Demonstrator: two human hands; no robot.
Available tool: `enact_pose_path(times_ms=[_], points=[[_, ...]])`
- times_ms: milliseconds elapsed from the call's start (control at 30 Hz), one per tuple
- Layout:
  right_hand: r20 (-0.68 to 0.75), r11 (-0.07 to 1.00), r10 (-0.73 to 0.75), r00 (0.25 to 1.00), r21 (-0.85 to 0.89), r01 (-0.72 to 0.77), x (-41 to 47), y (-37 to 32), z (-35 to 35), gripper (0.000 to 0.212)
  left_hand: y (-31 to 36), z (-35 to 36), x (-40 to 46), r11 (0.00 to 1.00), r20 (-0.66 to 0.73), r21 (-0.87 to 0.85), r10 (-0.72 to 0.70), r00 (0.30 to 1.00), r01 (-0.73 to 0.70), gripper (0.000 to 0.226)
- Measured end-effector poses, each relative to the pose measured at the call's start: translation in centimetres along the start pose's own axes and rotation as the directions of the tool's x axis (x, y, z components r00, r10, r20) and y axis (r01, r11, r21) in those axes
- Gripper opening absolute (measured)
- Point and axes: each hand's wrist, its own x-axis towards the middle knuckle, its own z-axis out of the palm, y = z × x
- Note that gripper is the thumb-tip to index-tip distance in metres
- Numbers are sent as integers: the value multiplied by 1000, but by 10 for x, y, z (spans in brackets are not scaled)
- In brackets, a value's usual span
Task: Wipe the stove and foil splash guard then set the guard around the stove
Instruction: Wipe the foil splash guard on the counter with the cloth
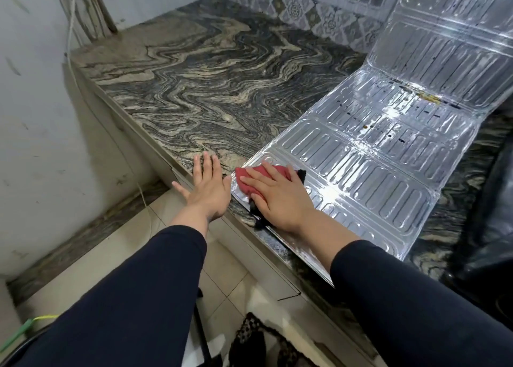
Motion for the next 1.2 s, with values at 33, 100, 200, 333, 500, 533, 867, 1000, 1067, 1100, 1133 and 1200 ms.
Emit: enact_pose_path(times_ms=[33,100,200,333,500,533,867,1000,1067,1100,1133,1200], points=[[-6,1000,-23,1000,4,23,-7,-1,2,53,0,0,0,1000,-3,2,6,1000,-6,59],[-16,998,-49,999,33,49,-23,5,4,54,0,-2,-1,1000,-3,7,10,1000,-10,59],[-126,988,-32,992,146,51,-45,17,2,41,1,-1,-1,1000,11,24,6,1000,-6,59],[-356,919,228,906,385,-80,-64,26,-11,31,-1,-6,1,998,44,56,19,999,-21,59],[-492,867,463,737,423,-263,-59,71,-39,29,-1,-17,0,987,41,156,17,999,-24,56],[-465,871,474,748,374,-319,-58,80,-40,29,0,-17,-3,987,17,161,21,1000,-24,57],[-171,884,456,873,-20,-466,-56,92,-12,58,110,9,47,888,-50,233,419,907,-397,60],[-193,880,466,864,-1,-475,-59,57,-4,55,120,14,63,904,-45,220,386,921,-368,60],[-225,879,462,858,-15,-477,-60,38,0,50,114,15,64,912,-39,212,368,929,-352,61],[-228,879,461,858,-16,-477,-61,31,2,48,109,16,62,908,-44,229,370,928,-351,62],[-223,882,457,861,-15,-472,-62,25,3,47,104,18,61,901,-57,253,379,924,-354,63],[-229,901,417,880,-27,-434,-63,23,6,46,94,21,57,890,-89,279,399,913,-361,65]])
